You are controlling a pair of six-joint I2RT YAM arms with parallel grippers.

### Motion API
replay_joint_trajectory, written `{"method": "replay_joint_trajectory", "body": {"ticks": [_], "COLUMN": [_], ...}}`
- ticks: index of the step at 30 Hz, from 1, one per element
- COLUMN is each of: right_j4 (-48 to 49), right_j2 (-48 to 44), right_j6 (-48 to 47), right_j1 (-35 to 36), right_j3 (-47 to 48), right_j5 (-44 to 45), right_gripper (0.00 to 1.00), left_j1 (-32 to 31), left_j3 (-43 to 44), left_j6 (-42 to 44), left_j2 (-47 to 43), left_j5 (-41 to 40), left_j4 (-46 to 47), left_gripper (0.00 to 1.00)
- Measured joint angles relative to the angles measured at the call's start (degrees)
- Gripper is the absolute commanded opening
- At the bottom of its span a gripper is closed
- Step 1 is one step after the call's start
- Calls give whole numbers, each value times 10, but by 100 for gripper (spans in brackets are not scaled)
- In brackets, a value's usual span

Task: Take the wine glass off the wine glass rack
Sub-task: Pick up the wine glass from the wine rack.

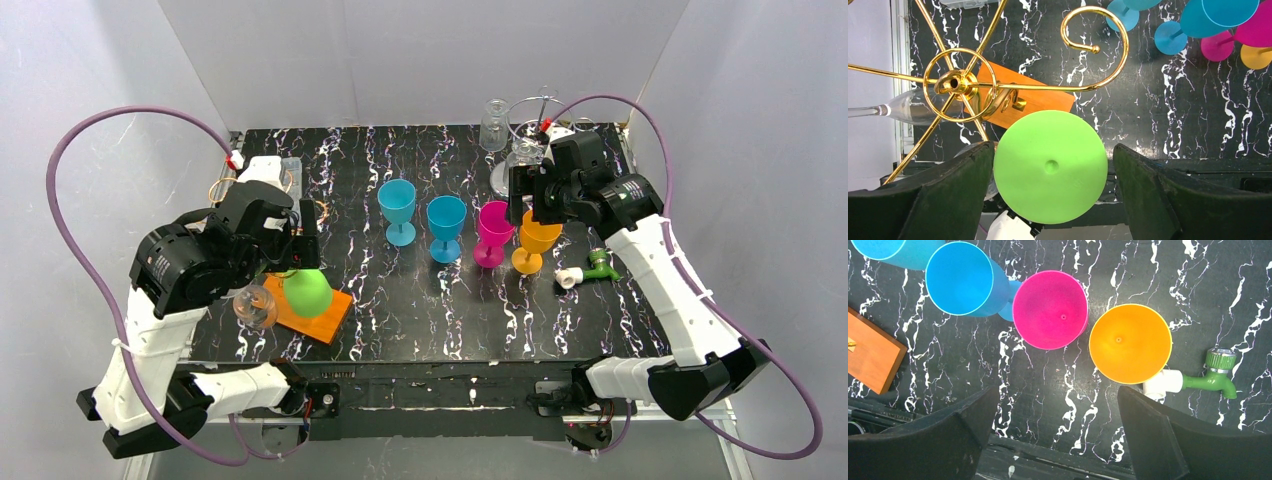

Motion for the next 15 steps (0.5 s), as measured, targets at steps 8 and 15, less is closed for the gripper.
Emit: {"method": "replay_joint_trajectory", "body": {"ticks": [8,15], "right_j4": [2,3], "right_j2": [-4,-10], "right_j6": [3,4], "right_j1": [0,0], "right_j3": [-3,-3], "right_j5": [1,1], "right_gripper": [98,97], "left_j1": [0,0], "left_j3": [-17,-14], "left_j6": [0,3], "left_j2": [-8,-14], "left_j5": [2,5], "left_j4": [0,0], "left_gripper": [80,62]}}
